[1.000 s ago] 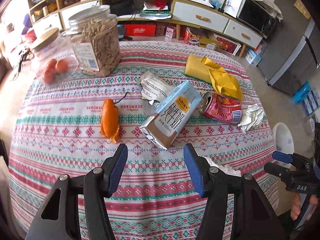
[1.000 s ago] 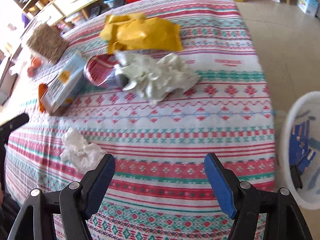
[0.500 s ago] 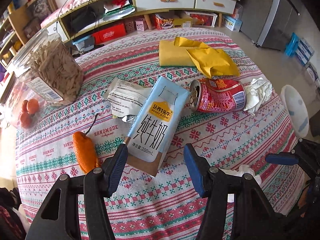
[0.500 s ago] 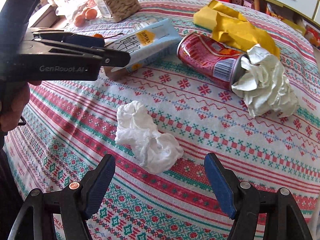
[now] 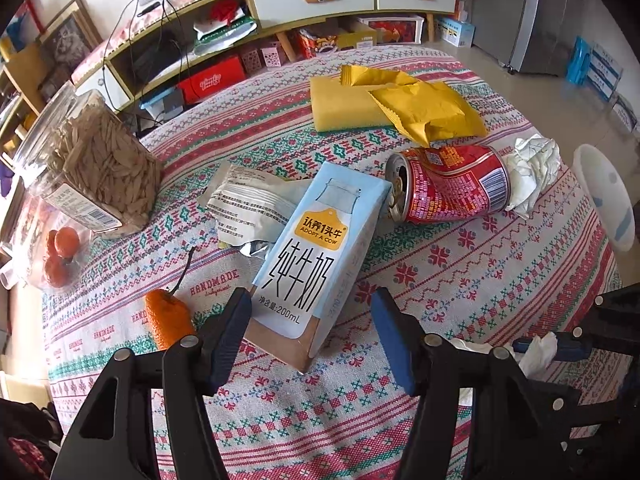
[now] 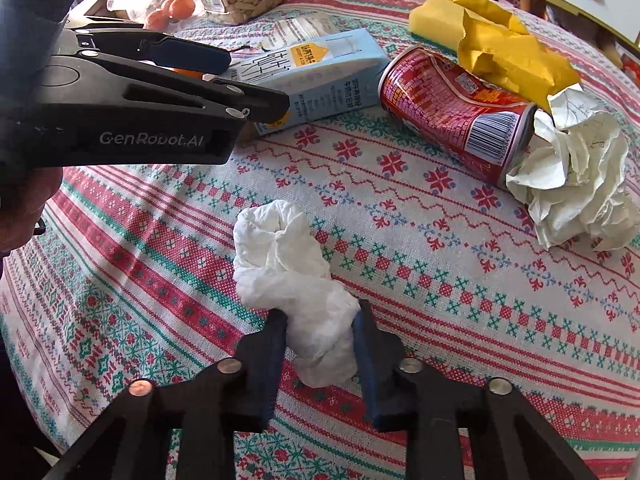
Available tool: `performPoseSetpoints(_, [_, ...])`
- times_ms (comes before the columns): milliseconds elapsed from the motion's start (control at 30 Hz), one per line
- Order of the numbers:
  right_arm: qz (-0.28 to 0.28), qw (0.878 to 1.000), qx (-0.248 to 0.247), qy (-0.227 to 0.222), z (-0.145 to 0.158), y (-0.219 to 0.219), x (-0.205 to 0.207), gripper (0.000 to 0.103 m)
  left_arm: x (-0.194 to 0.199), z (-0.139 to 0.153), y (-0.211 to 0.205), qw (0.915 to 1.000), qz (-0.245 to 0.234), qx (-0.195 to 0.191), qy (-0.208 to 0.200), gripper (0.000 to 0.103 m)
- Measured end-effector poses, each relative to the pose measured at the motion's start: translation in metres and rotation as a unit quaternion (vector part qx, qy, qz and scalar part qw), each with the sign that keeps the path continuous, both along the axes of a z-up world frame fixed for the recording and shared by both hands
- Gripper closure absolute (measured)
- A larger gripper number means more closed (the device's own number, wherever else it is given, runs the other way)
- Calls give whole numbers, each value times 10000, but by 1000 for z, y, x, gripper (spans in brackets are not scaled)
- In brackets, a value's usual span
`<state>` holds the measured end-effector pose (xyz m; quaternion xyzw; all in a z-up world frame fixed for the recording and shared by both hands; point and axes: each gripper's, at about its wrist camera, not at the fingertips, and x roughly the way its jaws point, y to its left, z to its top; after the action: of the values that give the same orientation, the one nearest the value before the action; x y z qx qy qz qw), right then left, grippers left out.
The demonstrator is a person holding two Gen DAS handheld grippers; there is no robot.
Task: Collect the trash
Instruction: 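Grasp the white milk carton with the left tool while the right tool grasps the crumpled tissue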
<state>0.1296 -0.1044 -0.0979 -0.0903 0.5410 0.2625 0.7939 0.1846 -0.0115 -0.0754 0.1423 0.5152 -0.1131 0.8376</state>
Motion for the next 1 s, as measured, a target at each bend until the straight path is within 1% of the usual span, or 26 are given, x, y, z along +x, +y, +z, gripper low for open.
performPoseSetpoints(33, [17, 10000, 29, 11, 1, -1, 0, 84, 0, -1, -1, 10000, -20, 21, -16, 33])
performPoseSetpoints(100, [29, 10000, 26, 6, 2, 0, -2, 90, 0, -2, -1, 9999, 5, 71, -81, 33])
performPoseSetpoints(133, [32, 10000, 10, 14, 1, 0, -3, 91, -1, -1, -1, 10000, 19, 19, -89, 34])
performPoseSetpoints(167, [37, 10000, 7, 16, 1, 0, -3, 93, -1, 0, 0, 9999, 32, -74, -92, 39])
performPoseSetpoints(200, [44, 10000, 32, 19, 3, -2, -5, 93, -2, 2, 1, 9998, 46, -155, -99, 45])
performPoseSetpoints(267, [44, 10000, 85, 16, 5, -3, -6, 94, -2, 5, 3, 9996, 106, -251, -84, 73])
performPoseSetpoints(300, [43, 9999, 114, 4, 6, -3, -7, 94, -2, 6, 5, 9992, 125, -372, -34, 80])
performPoseSetpoints(333, [44, 9999, 141, -7, 7, -4, -7, 95, -2, 8, 7, 9984, 130, -542, 32, 90])
performPoseSetpoints(367, [44, 9999, 157, -21, 9, -4, -8, 95, -2, 8, 7, 9980, 137, -621, 68, 92])
performPoseSetpoints(433, [17, 9998, 189, -54, 12, -8, -8, 95, -2, 9, 6, 9984, 120, -540, 86, 91])
performPoseSetpoints(467, [-11, 9997, 228, -58, 13, -10, -8, 93, -1, 10, 6, 9989, 121, -444, 75, 89])
performPoseSetpoints(500, [-34, 9997, 253, -45, 14, -12, -8, 91, -1, 12, 5, 9993, 151, -343, 11, 88])
performPoseSetpoints(533, [-47, 9997, 251, -38, 15, -14, -8, 90, -1, 16, 6, 9995, 183, -265, -49, 86])
performPoseSetpoints(567, [-77, 9996, 249, -48, 16, -16, -9, 81, -1, 19, 7, 9995, 189, -230, -76, 73])
performPoseSetpoints(600, [-110, 9996, 251, -71, 16, -17, -9, 67, 0, 20, 8, 9995, 165, -261, -64, 62])
performPoseSetpoints(633, [-119, 9996, 254, -98, 16, -18, -10, 61, 0, 20, 9, 9993, 134, -330, -61, 39])
performPoseSetpoints(667, [-121, 9996, 236, -118, 17, -17, -10, 56, 0, 18, 8, 9992, 92, -371, -67, 28])
performPoseSetpoints(700, [-113, 9996, 212, -118, 15, -15, -10, 55, 0, 14, 7, 9994, 34, -334, -19, 28])
performPoseSetpoints(767, [-81, 9997, 189, -102, 12, -12, -8, 55, 2, 3, 2, 9998, -21, -109, 137, 28])
performPoseSetpoints(833, [-54, 9998, 143, -120, 8, -8, -7, 56, 4, -6, 0, 9998, -9, 74, 166, 28])
performPoseSetpoints(900, [-7, 9999, 78, -147, 3, -4, -5, 58, 4, -12, 0, 9998, -20, 123, 170, 29])
performPoseSetpoints(933, [4, 9999, 87, -141, 1, -4, -4, 63, 3, -13, 1, 9999, -4, 46, 137, 42])
performPoseSetpoints(967, [1, 9999, 96, -124, 1, -4, -3, 81, 3, -12, 2, 9998, 5, -74, 167, 48])
performPoseSetpoints(1000, [-29, 9999, 94, -112, 2, -5, -2, 91, 2, -10, 3, 9997, 24, -186, 183, 49])
